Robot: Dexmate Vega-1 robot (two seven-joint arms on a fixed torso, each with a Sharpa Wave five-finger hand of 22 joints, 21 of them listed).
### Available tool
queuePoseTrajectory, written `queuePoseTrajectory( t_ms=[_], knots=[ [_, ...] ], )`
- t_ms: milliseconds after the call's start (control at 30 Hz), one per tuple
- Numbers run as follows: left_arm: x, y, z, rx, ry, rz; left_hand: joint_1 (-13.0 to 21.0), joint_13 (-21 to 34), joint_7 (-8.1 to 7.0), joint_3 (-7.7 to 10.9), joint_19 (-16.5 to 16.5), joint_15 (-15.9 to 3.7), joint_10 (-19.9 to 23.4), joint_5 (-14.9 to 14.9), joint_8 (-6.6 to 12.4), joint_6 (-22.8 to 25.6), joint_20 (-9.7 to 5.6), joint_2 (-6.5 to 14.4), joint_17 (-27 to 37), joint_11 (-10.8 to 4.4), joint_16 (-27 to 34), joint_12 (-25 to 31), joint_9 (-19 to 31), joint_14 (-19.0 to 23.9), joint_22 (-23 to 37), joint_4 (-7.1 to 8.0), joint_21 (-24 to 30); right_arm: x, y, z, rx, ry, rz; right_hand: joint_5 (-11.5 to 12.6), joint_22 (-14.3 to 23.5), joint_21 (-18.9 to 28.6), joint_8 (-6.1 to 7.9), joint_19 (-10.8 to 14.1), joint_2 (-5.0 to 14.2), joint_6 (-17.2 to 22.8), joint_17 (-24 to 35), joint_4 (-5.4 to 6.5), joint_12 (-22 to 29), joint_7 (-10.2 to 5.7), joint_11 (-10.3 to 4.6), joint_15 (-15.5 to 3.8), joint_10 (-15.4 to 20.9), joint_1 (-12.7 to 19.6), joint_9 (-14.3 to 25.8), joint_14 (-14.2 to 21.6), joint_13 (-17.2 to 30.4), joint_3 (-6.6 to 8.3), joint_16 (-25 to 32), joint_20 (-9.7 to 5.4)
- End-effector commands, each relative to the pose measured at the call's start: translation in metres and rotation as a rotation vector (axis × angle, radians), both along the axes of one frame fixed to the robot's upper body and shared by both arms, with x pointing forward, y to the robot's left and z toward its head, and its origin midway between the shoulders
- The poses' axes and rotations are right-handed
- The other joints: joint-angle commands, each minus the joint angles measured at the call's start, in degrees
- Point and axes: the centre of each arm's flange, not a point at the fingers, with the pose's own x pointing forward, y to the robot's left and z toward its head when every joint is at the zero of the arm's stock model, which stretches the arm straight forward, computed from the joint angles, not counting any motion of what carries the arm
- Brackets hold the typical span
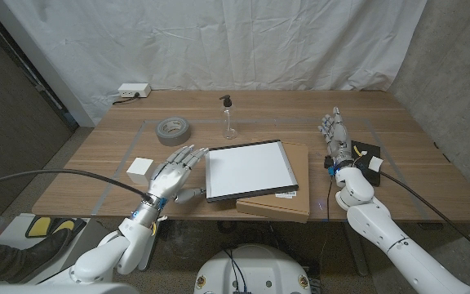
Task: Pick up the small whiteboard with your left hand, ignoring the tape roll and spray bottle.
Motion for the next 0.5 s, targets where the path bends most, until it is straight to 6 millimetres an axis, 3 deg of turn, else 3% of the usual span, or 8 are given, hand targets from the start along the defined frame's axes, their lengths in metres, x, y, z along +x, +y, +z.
queuePoseTrajectory(
  t_ms=[33, 500],
  knots=[
    [0.0177, 0.0032, 0.0018, 0.063, 0.001, -0.058, -0.4, 0.3, -0.44, -0.52, 0.6, -9.51, -0.5, 0.6, -0.04, -0.7, -8.69, 0.2, 0.3, -0.4, 0.2, 0.0, 0.3, 0.0, 0.1, -0.02, 0.4, -0.0101, 0.0002, 0.0026, 0.007, -0.012, -0.033, -0.1, 0.2, 0.0, -0.12, 0.1, -0.03, 0.3, 0.1, 0.03, 0.1, 0.09, 0.06, 0.28, 0.6, 0.2, 0.3, 0.5, 0.3, -0.17, 0.2, 0.24],
    [0.0232, -0.0047, -0.0055, 0.134, 0.037, -0.069, -0.1, 0.3, -0.75, -1.82, 0.2, -9.79, -2.3, 1.8, -0.31, -2.4, -8.53, -0.2, 0.3, -0.41, -0.1, -0.4, 0.4, -1.3, 0.1, -0.32, 0.0, -0.0149, 0.0052, -0.0008, 0.012, -0.017, -0.03, -0.1, 0.2, 0.0, -0.13, 0.2, 0.02, 0.3, 0.1, -0.03, 0.0, 0.12, 0.15, 0.17, 0.5, 0.2, 0.3, 0.5, 0.3, -0.25, 0.2, 0.25]
  ],
)
